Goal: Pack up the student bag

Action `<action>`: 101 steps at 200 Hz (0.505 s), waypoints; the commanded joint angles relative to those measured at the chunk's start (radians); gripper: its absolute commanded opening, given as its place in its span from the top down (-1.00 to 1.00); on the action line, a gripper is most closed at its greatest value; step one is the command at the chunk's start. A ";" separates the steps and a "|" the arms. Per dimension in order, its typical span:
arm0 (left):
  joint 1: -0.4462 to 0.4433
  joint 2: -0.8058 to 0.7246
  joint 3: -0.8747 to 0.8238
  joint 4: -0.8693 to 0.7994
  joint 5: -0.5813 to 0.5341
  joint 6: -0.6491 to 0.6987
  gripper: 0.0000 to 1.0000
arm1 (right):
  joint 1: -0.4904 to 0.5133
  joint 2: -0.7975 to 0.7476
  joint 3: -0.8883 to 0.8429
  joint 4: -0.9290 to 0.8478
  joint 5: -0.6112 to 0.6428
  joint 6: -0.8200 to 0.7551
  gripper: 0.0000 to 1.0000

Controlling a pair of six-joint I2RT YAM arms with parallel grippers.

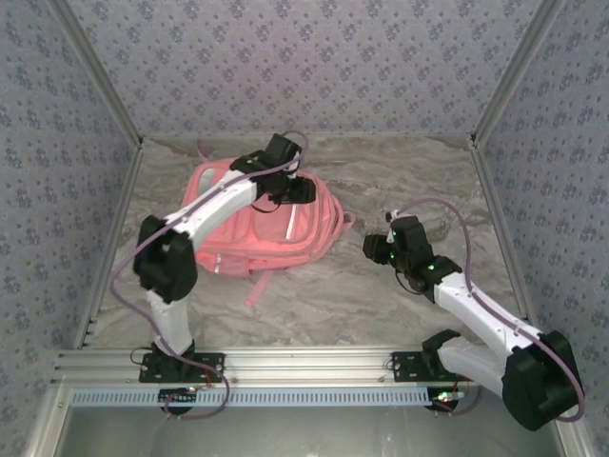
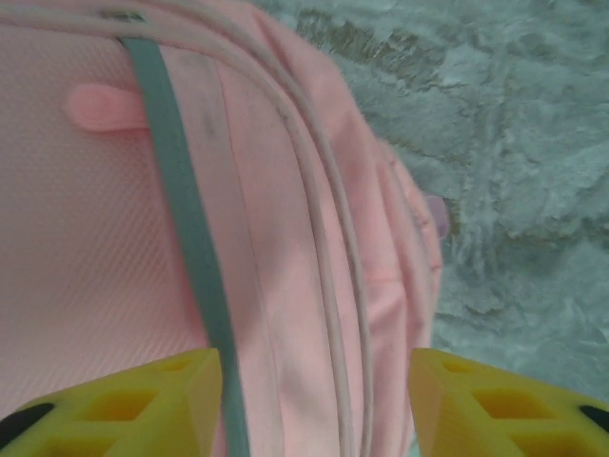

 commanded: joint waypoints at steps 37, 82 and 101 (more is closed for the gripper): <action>-0.037 0.062 0.044 -0.039 0.134 0.004 0.76 | -0.063 -0.078 -0.039 -0.036 -0.065 0.013 0.15; -0.173 0.041 0.037 -0.081 0.187 0.068 1.00 | -0.069 -0.050 -0.044 0.002 -0.069 0.033 0.16; -0.238 0.017 0.003 -0.107 0.207 0.084 1.00 | -0.072 -0.016 -0.033 0.038 -0.082 0.042 0.13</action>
